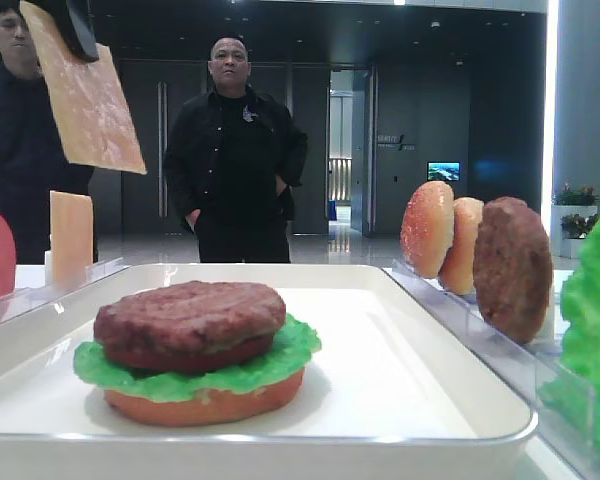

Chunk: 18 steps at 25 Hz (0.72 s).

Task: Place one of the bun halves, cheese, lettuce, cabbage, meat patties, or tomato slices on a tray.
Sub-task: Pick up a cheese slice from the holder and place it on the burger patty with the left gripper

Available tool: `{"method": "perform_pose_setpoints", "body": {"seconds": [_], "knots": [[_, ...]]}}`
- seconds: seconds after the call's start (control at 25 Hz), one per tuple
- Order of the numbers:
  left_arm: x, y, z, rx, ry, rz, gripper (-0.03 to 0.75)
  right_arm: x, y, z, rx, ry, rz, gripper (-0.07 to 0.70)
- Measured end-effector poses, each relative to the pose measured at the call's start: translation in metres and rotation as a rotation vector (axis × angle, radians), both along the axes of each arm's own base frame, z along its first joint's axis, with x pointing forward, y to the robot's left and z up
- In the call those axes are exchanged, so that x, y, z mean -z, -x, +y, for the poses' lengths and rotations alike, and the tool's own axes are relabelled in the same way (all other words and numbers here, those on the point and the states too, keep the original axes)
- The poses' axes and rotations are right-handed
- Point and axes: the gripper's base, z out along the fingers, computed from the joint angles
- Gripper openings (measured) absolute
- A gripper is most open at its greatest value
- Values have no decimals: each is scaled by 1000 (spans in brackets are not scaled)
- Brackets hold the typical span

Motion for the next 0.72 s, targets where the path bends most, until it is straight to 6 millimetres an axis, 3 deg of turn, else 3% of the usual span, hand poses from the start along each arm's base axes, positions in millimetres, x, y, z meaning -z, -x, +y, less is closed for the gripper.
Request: {"method": "perform_pose_setpoints", "body": {"seconds": [0.24,0.72], "knots": [[18,24,-5,12,120,-38,34,0,0,0,0,0,0,398],[61,60,-38,85,277,-74,34,0,0,0,0,0,0,398]]}}
